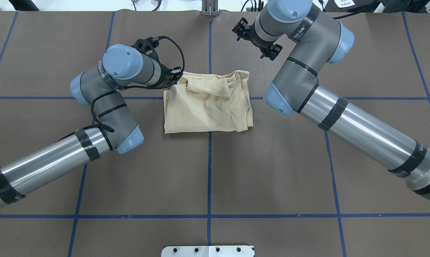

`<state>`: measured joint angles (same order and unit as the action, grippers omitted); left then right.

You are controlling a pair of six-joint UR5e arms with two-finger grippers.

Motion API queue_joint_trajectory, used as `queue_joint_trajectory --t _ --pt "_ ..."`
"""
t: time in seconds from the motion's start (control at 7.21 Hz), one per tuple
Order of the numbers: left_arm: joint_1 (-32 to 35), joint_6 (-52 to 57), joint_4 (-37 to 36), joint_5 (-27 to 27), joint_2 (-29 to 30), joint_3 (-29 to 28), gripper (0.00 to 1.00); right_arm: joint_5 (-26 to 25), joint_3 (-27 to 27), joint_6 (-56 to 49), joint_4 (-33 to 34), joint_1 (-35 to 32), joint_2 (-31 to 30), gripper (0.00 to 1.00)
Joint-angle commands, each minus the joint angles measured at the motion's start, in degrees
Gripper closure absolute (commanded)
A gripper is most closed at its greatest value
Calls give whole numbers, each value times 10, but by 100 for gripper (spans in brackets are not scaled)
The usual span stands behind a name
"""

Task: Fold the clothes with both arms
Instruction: 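Open the right gripper and lift it away while the left gripper releases the shirt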

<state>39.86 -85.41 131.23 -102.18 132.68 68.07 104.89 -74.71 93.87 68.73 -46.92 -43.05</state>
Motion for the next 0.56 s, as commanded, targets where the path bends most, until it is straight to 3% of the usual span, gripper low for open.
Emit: queue_joint_trajectory --t 0.0,0.14,0.28,0.42 --pt "3 2 -1 -4 -38 38 100 0 0 0 0 0 -4 1" --pt "2 4 0 -3 -44 38 100 0 0 0 0 0 -5 1" --pt "2 3 0 -4 -44 40 73 1 0 0 0 0 -5 1" --pt "2 4 1 -2 -43 41 1 1 0 0 0 -1 -5 1"
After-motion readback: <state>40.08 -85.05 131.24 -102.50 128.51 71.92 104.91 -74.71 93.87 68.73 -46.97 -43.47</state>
